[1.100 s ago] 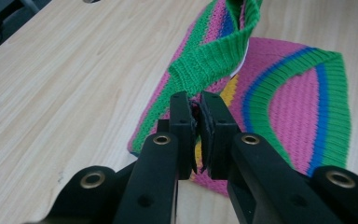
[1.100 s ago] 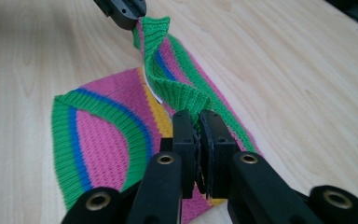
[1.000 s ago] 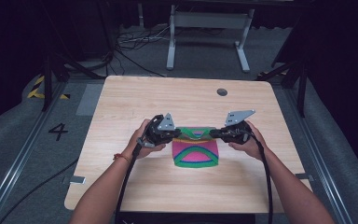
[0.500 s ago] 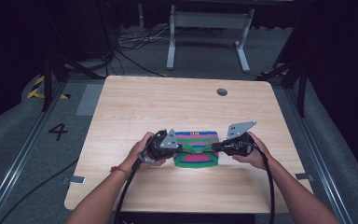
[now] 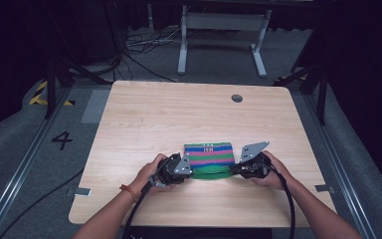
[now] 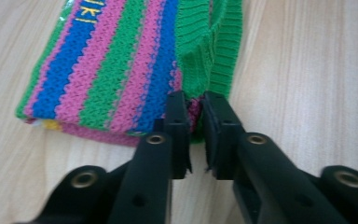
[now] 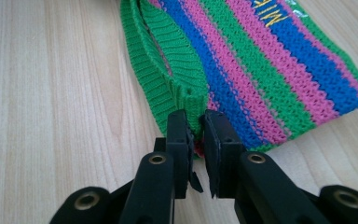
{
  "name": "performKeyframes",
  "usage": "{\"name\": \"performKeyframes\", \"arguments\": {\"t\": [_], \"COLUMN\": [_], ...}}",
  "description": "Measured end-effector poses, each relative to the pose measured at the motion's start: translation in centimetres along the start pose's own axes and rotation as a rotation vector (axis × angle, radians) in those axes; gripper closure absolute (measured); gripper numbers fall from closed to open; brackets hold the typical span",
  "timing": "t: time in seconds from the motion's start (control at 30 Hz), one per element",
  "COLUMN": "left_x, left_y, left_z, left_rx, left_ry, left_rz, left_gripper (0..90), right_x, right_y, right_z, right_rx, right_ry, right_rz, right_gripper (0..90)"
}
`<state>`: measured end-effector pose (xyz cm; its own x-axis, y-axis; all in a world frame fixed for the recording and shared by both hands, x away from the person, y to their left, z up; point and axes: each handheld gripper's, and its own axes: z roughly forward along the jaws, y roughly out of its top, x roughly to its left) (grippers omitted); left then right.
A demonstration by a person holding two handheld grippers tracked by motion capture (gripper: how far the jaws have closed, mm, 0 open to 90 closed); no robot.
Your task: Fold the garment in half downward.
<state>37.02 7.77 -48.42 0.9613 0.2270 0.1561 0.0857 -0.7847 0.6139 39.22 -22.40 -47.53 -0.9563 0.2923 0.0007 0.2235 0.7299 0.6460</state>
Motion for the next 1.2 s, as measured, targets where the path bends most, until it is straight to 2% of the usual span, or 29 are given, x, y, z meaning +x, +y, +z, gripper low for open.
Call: {"name": "performKeyframes", "arguments": {"t": [0.1,0.27,0.43,0.57,0.67,0.8,0.97,1.13,1.2], "left_x": [0.1,0.3,0.6,0.8,0.8,1.1,1.2,0.9,0.8], "left_y": [-0.2,-0.6,-0.9,-1.0,-1.0,-1.2,-1.0,-0.3,0.1], "left_z": [0.0,0.2,0.4,0.4,0.2,-0.4,-1.2,-0.9,-0.4], "left_rx": [-0.009,-0.037,-0.043,-0.053,-0.047,-0.077,-0.122,-0.130,-0.109], "left_ry": [-0.004,0.017,0.050,0.044,0.022,-0.001,0.024,0.032,0.029], "left_rz": [-0.011,-0.021,-0.024,-0.034,-0.043,-0.079,-0.103,-0.099,-0.092], "left_gripper": [79.7,79.7,80.1,79.0,73.7,67.7,65.2,63.1,63.1], "right_x": [0.0,0.0,0.3,0.3,0.5,0.8,1.1,1.2,1.2], "right_y": [-0.3,-0.8,-1.0,-1.2,-1.0,-0.8,-0.4,0.0,0.1], "right_z": [0.1,0.4,0.6,0.7,0.7,0.4,-0.5,-0.6,-0.3], "right_rx": [-0.012,-0.022,-0.032,-0.048,-0.043,-0.049,-0.081,-0.107,-0.101], "right_ry": [0.006,0.041,0.026,0.023,0.011,0.009,0.007,-0.010,-0.012], "right_rz": [0.014,0.045,0.029,0.049,0.051,0.044,0.037,0.049,0.050], "right_gripper": [80.1,76.6,76.4,76.5,74.0,71.3,69.9,69.4,69.3]}}
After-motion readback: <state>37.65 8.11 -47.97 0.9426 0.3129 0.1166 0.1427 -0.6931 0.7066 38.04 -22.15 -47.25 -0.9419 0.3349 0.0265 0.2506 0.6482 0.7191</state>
